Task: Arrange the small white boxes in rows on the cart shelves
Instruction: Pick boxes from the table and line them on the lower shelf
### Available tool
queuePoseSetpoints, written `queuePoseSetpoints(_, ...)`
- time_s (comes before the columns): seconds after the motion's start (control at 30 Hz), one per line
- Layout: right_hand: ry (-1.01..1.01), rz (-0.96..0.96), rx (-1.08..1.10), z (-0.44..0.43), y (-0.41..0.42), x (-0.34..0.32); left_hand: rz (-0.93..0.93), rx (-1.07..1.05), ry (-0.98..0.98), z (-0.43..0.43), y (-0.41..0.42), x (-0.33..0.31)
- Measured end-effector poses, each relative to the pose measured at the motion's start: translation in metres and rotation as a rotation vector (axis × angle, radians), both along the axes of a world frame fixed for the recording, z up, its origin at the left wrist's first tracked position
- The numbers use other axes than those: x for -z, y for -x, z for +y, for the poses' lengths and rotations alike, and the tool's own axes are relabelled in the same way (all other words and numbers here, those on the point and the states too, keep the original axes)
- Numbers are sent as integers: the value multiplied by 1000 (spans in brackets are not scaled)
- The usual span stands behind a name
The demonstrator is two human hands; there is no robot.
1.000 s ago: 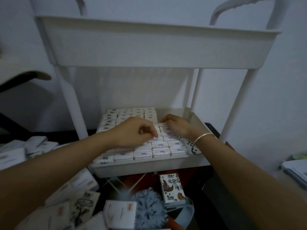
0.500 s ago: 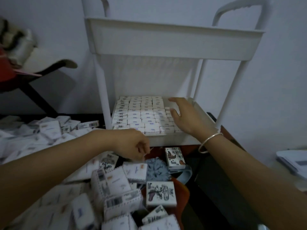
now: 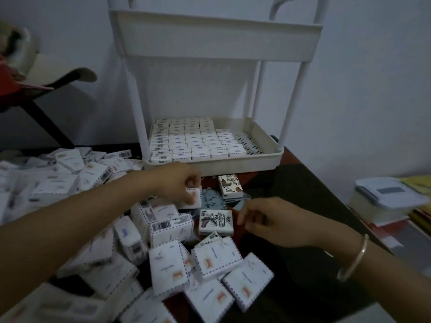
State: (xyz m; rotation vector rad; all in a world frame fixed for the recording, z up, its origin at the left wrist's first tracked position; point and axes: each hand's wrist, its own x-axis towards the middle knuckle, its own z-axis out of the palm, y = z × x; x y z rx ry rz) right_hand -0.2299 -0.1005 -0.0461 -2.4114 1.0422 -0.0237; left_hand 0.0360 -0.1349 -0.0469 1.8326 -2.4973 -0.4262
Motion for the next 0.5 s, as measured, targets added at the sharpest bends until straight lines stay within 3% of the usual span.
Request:
queuePoseSetpoints(0.07, -37, -66, -1, 15, 4, 7, 45, 2, 59, 2, 4, 0)
queuePoseSetpoints(0.17, 101, -175, -66, 31, -3, 15, 173, -29, 92, 3, 10, -4)
queuePoseSetpoints(0.33, 303, -42, -233, 38, -24, 17, 322, -92, 105, 2, 16, -8)
queuePoseSetpoints(0.5, 152, -103, -115, 34, -24, 12, 517, -161, -26, -9, 12, -12)
